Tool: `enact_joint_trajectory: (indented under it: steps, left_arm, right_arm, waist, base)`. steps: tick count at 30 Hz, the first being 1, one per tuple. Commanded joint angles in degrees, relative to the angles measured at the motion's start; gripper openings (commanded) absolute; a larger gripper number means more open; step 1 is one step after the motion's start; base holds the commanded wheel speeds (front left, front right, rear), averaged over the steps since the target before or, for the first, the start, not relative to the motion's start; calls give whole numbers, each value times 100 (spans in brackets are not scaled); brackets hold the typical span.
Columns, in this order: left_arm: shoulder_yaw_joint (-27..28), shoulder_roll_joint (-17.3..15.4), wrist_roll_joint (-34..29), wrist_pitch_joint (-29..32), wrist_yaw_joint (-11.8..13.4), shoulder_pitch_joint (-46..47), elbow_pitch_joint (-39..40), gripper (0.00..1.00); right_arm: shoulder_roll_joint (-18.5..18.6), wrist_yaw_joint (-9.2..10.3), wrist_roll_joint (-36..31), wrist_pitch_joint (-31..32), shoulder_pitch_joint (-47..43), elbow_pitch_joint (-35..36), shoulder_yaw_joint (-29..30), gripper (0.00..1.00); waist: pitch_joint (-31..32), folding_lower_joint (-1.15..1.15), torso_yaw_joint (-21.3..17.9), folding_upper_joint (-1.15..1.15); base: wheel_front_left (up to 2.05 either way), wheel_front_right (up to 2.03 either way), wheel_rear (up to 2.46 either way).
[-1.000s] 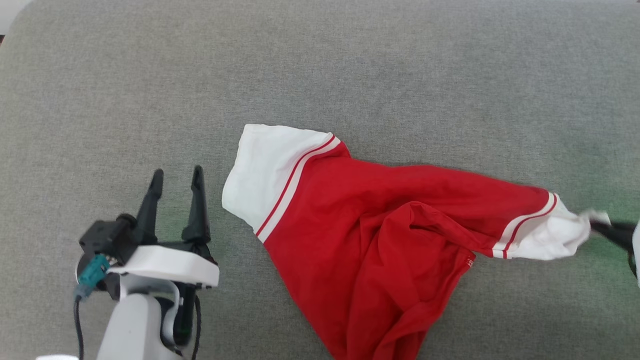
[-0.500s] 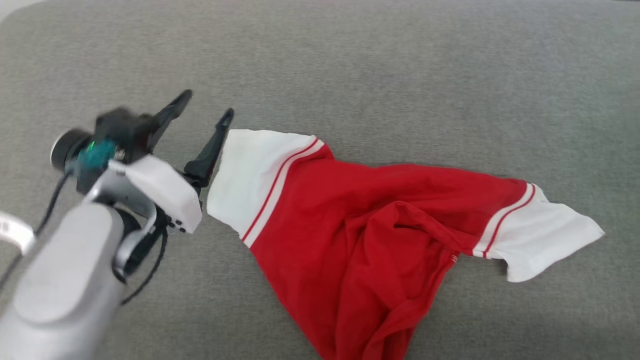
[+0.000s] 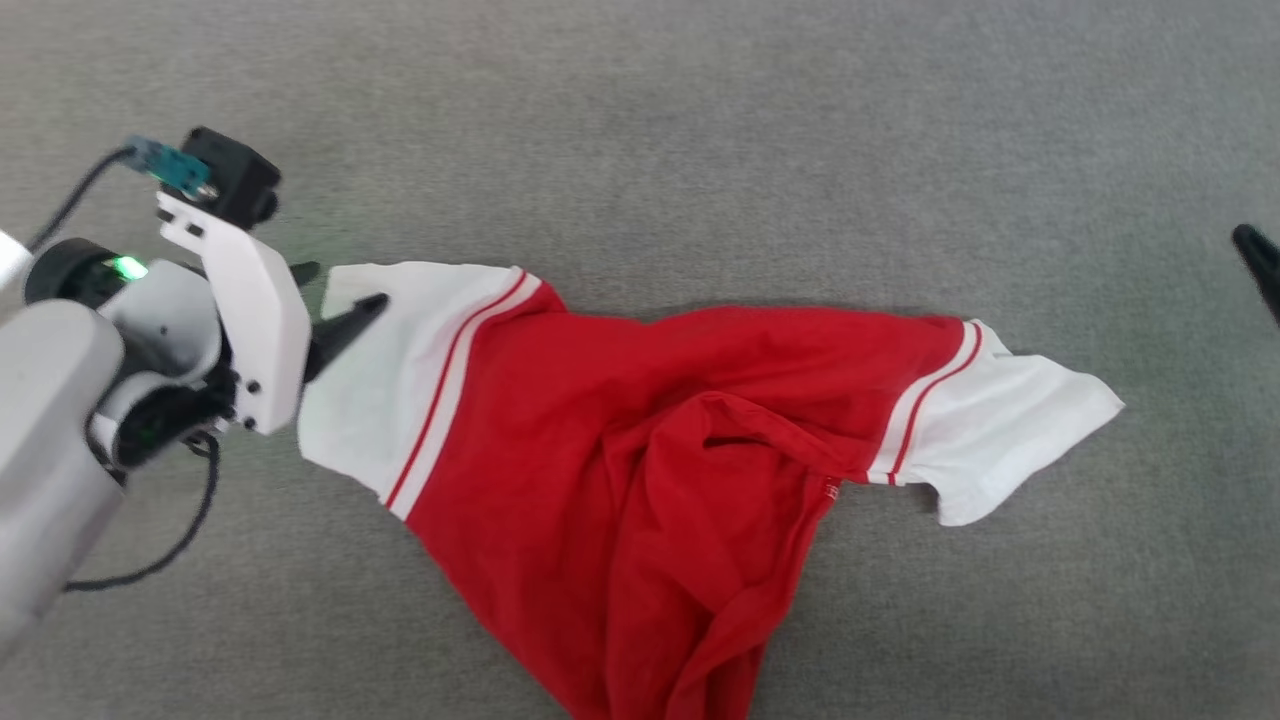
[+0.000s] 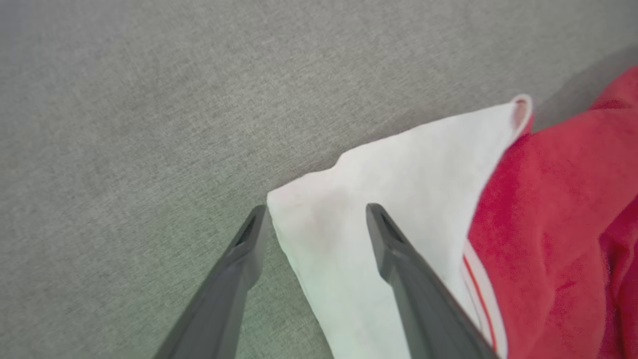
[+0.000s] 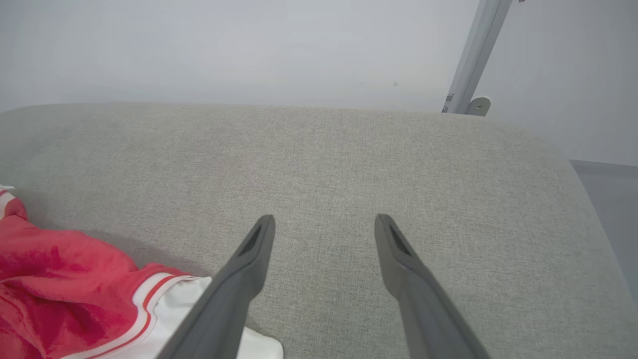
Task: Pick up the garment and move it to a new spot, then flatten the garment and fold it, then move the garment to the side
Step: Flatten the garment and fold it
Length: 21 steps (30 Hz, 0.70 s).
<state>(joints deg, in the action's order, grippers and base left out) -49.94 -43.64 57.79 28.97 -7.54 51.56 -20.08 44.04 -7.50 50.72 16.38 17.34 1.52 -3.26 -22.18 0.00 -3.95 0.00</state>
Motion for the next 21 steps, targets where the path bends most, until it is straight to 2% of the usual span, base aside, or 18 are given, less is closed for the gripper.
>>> enact_joint_trajectory:
  steps: [1, 4, 7, 8, 10, 17, 21]
  left_arm:
    - [-43, -17, 89, 72, 13, 133, -120, 100]
    - [-242, -49, 162, 293, 12, 332, -522, 100]
    - [-339, 73, 601, 488, 11, 356, -758, 100]
    - [-376, 114, 737, 550, 6, 340, -773, 85]
    - [-463, 131, 972, 684, 5, 305, -756, 0]
    - [-292, -1, 984, -306, 9, 722, -1033, 0]
    - [-302, -40, 664, -988, 12, 986, -1498, 0]
  right_arm:
    - [-52, 2, -35, 29, -35, 35, 6, 100]
    - [-138, 2, -76, 88, -29, 105, -11, 100]
    - [-189, 2, -105, 112, 0, 118, 1, 100]
    - [-201, 2, -112, 118, -4, 115, 20, 100]
    - [-217, 2, -126, 129, -23, 109, 61, 100]
    - [-269, 2, -134, 124, -41, 135, 163, 100]
    - [-310, 2, -144, 132, 16, 137, 161, 100]
  waist:
    - [-94, 0, -100, 0]
    - [-170, 0, -191, 0]
    - [-215, 0, -260, 0]
    - [-220, 0, -273, 0]
    - [-224, 0, -287, 0]
    - [-232, 0, -283, 0]
    - [-210, 0, -257, 0]
  base:
    - [0, 0, 0]
    - [0, 0, 0]
    - [0, 0, 0]
    - [0, 0, 0]
    - [0, 0, 0]
    - [0, 0, 0]
    - [0, 0, 0]
